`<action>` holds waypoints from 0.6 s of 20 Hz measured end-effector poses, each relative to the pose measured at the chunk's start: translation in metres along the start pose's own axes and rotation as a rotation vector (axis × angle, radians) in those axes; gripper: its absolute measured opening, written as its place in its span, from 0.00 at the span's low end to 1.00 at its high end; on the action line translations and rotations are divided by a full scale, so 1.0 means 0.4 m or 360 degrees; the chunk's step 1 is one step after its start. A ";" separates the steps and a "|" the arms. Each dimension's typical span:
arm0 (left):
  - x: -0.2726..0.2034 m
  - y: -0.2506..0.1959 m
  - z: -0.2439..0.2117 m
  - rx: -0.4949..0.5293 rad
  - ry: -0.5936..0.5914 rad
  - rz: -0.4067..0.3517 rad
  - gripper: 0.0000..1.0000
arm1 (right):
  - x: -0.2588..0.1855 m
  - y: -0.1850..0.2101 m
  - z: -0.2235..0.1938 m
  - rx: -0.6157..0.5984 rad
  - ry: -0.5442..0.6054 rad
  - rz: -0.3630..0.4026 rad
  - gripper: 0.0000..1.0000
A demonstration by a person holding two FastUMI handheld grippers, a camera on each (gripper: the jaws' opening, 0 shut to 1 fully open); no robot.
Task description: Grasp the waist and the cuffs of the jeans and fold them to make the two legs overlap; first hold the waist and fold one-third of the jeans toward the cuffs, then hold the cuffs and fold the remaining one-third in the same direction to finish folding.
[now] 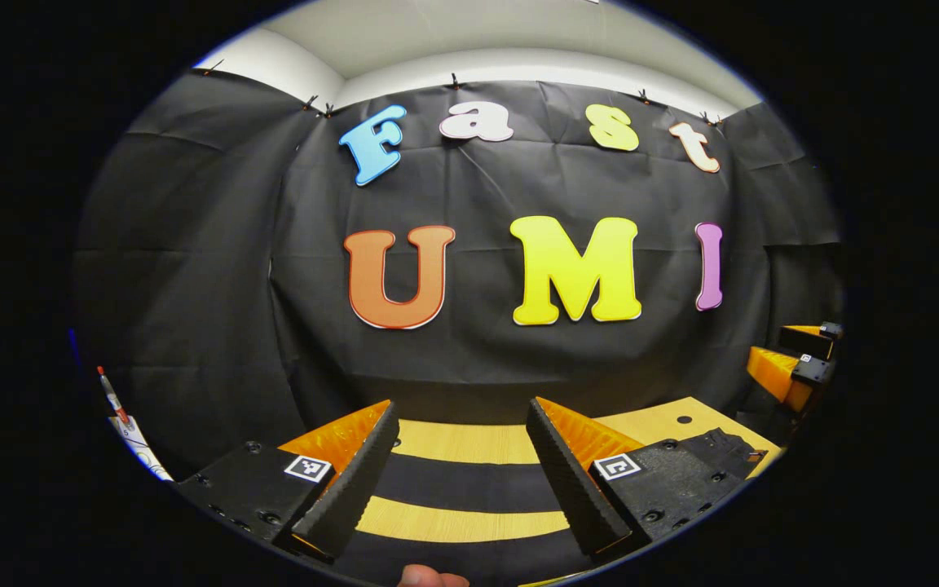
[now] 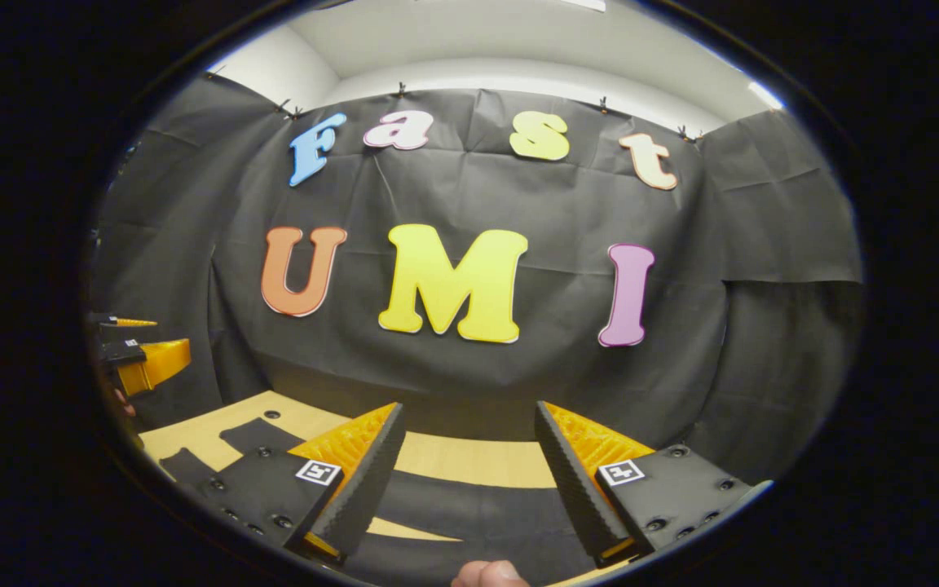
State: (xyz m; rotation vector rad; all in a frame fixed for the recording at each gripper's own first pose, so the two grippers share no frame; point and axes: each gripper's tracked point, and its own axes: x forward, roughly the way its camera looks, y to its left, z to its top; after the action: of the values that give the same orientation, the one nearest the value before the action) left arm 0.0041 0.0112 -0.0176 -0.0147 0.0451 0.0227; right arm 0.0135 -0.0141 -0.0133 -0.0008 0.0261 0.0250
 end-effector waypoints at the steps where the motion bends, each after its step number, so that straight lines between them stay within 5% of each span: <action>1: 0.008 0.021 -0.025 -0.0024 0.0045 0.0018 1.00 | 0.000 -0.023 -0.021 0.0002 0.0036 -0.0009 0.99; 3: 0.004 0.078 -0.085 -0.0072 0.0146 0.0073 0.94 | -0.004 -0.080 -0.069 -0.0004 0.0126 -0.0040 0.99; 4: -0.002 0.112 -0.121 -0.0103 0.0201 0.0102 1.00 | -0.010 -0.110 -0.098 -0.0018 0.0178 -0.0055 0.99; 12: -0.191 0.351 -0.475 -0.0449 0.0784 0.0330 0.99 | -0.111 -0.287 -0.336 -0.0084 0.0681 -0.0091 0.99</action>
State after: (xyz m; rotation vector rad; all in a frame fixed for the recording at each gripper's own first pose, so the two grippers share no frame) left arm -0.0841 0.1470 -0.2060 -0.2981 0.5357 0.2327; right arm -0.0314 -0.1301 -0.1466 -0.0600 0.4533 -0.0323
